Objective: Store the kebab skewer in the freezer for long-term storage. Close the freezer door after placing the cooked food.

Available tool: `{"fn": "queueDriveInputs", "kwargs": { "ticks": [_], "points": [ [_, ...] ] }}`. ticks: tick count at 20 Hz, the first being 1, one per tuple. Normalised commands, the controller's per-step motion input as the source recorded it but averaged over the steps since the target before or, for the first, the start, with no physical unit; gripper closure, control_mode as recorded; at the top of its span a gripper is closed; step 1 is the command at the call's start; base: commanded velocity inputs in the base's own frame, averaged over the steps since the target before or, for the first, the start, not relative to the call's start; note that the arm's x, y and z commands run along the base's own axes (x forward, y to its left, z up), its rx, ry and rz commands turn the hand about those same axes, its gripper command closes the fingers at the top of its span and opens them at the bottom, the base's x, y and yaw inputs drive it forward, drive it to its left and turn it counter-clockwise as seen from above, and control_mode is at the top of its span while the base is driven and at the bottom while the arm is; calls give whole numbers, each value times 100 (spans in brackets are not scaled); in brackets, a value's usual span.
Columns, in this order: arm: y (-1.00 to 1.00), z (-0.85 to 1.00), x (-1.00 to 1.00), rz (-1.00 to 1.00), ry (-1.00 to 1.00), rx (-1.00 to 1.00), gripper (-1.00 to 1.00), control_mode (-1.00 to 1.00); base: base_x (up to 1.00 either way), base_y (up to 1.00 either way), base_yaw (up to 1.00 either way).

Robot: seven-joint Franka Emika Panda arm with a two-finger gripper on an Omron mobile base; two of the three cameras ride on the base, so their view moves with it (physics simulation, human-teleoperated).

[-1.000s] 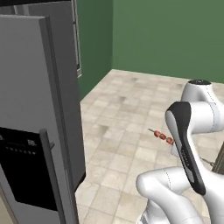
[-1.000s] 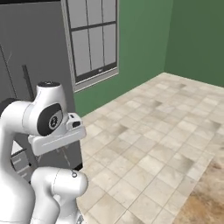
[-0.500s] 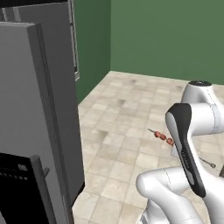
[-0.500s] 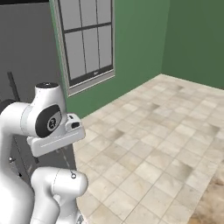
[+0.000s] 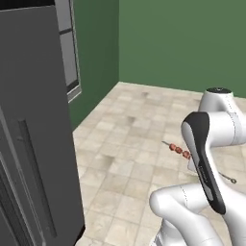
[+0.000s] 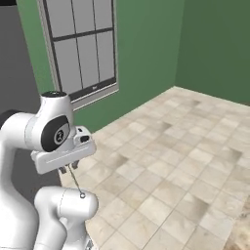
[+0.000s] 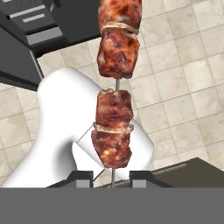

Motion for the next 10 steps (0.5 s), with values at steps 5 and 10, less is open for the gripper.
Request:
{"fn": "queueDriveInputs", "kwargs": {
  "ticks": [5, 10],
  "points": [
    [0, 0, 0, 0, 0, 0, 100, 100, 31, 0, 27],
    [0, 0, 0, 0, 0, 0, 100, 100, 21, 0, 54]
  ]
}}
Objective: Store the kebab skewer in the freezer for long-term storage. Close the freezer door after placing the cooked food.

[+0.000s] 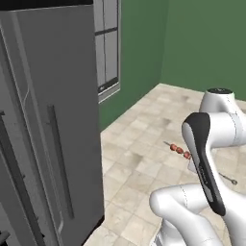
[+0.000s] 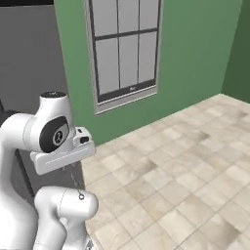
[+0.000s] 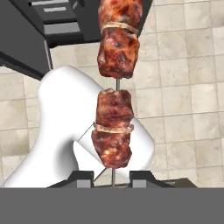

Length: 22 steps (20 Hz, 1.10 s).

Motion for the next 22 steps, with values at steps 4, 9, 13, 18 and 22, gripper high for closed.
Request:
{"fn": "queueDriveInputs", "kwargs": {
  "ticks": [4, 9, 13, 18, 22],
  "points": [
    [0, 0, 0, 0, 0, 0, 100, 100, 33, -3, 68],
    [0, 0, 0, 0, 0, 0, 100, 100, 50, -26, 74],
    [0, 0, 0, 0, 0, 0, 100, 100, 51, -38, 70],
    [0, 0, 0, 0, 0, 0, 100, 100, 48, -36, 68],
    [0, 0, 0, 0, 0, 0, 100, 100, 30, -24, 61]
  ]
}}
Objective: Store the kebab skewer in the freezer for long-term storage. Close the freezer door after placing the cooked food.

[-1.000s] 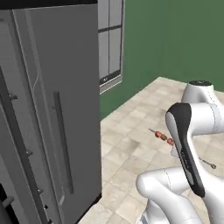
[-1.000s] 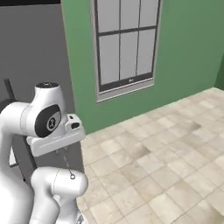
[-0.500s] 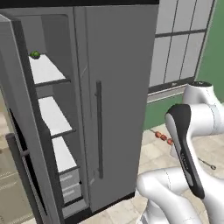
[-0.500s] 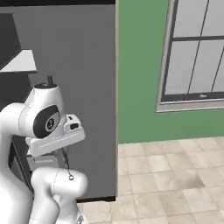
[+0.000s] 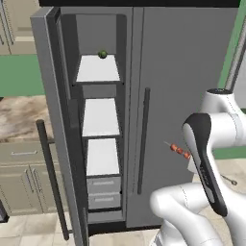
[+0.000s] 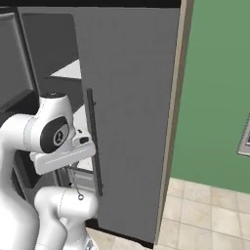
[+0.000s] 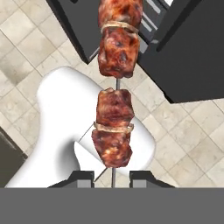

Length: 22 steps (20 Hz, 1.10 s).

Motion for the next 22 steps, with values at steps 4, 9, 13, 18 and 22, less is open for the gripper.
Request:
{"fn": "queueDriveInputs", "kwargs": {
  "ticks": [4, 9, 13, 18, 22],
  "points": [
    [0, 0, 0, 0, 0, 0, 100, 100, 8, 2, 28],
    [0, 0, 0, 0, 0, 0, 100, 100, 23, 3, 24],
    [0, 0, 0, 0, 0, 0, 100, 100, 57, 0, 34],
    [0, 0, 0, 0, 0, 0, 100, 100, 36, 1, 40],
    [0, 0, 0, 0, 0, 0, 100, 100, 11, 8, 26]
  ]
}}
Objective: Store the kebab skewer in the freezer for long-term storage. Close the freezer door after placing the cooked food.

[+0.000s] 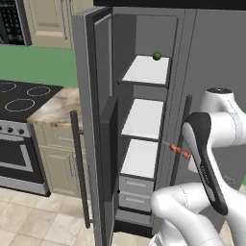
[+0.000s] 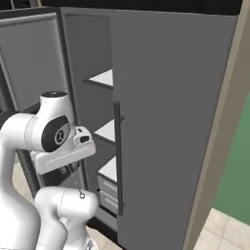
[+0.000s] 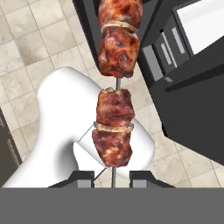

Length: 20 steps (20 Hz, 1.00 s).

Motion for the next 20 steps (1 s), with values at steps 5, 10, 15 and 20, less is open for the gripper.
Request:
{"fn": "queueDriveInputs", "kwargs": {
  "ticks": [5, 10, 15, 20],
  "points": [
    [0, 0, 0, 0, 0, 0, 100, 100, 16, 16, 9],
    [0, 0, 0, 0, 0, 0, 100, 100, 38, 20, 0],
    [0, 0, 0, 0, 0, 0, 100, 100, 33, 27, 0],
    [0, 0, 0, 0, 0, 0, 100, 100, 33, 9, 0]
  ]
}}
